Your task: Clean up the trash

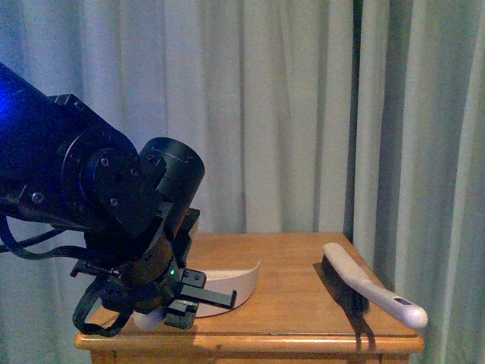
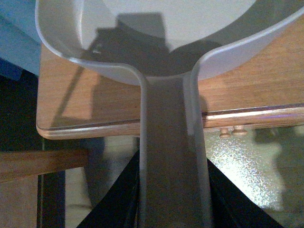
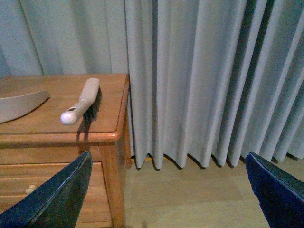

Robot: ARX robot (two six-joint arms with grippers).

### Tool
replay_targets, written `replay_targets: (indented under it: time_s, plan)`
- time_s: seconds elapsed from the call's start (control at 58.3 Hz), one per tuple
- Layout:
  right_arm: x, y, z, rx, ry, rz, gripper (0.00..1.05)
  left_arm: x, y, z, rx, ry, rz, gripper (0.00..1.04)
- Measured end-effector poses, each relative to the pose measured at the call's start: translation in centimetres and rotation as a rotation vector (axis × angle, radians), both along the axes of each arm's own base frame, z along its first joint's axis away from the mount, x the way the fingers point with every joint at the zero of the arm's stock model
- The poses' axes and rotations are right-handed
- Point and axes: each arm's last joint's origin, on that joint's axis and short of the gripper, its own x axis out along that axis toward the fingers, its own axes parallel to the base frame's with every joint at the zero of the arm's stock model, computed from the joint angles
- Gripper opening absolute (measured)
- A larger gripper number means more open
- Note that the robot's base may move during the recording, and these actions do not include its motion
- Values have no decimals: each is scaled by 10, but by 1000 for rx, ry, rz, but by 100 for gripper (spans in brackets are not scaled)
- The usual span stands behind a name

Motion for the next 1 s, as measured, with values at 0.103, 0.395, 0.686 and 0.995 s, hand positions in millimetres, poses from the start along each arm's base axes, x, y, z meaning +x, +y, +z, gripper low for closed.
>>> replay_targets:
  time_s: [0.103, 0.395, 0.686, 0.995]
  plan:
    - [0, 0, 0, 0, 0, 0, 97, -1, 0, 1, -5, -3, -3, 28]
    - [0, 0, 0, 0, 0, 0, 97, -24, 7, 33, -66, -239, -31, 28]
    - [0, 0, 0, 0, 0, 0, 97, -84, 43, 92, -80, -694, -84, 28]
    - [0, 0, 0, 0, 0, 0, 97, -174, 112, 114, -81, -1022, -74, 28]
